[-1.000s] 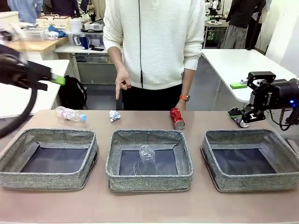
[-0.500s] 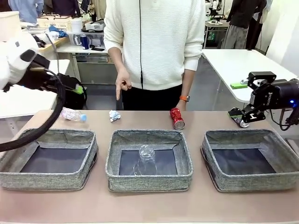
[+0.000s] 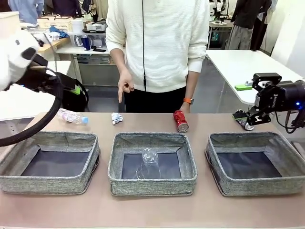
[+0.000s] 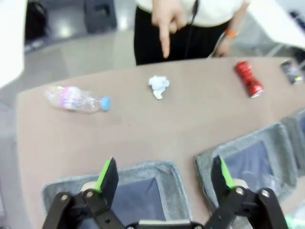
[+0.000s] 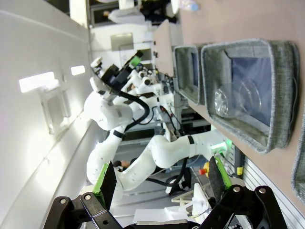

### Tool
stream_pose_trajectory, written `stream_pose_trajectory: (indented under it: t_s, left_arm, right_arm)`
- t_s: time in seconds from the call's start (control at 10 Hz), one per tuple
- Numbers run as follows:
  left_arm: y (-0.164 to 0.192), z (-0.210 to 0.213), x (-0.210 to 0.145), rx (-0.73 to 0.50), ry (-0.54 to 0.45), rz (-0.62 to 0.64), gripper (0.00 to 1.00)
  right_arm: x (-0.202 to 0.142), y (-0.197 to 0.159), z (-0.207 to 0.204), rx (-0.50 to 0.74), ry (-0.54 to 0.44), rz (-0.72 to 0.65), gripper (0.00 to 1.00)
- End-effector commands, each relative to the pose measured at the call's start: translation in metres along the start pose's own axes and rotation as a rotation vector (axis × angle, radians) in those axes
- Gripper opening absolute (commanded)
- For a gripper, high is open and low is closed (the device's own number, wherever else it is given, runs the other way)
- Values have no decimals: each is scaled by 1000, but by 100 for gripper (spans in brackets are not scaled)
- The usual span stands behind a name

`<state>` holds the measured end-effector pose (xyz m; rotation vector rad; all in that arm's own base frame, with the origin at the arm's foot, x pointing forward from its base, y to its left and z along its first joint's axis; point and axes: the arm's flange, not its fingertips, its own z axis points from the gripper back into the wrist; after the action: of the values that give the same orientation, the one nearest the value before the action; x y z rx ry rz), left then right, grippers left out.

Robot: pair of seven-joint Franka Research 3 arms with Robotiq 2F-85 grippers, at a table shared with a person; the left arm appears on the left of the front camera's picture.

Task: Sort the waste into the appropriate baskets.
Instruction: Pick up the waste item pointed out by the person.

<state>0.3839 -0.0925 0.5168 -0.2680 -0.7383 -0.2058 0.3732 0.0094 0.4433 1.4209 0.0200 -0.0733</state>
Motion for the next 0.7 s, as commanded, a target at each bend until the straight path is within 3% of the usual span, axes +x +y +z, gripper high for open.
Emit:
stream_pose_trajectory:
  t_s: [0.0, 0.3, 0.6]
  left_arm:
    - [-29, -37, 44, 73, 145, -10, 100]
    - [-63, -111, 74, 151, 292, -47, 100]
    - [-65, -166, 84, 127, 412, -43, 100]
  right_arm:
    - [2, 4, 0, 8, 7, 6, 100]
    - [2, 4, 0, 8, 7, 6, 100]
    - [2, 4, 0, 8, 7, 6, 100]
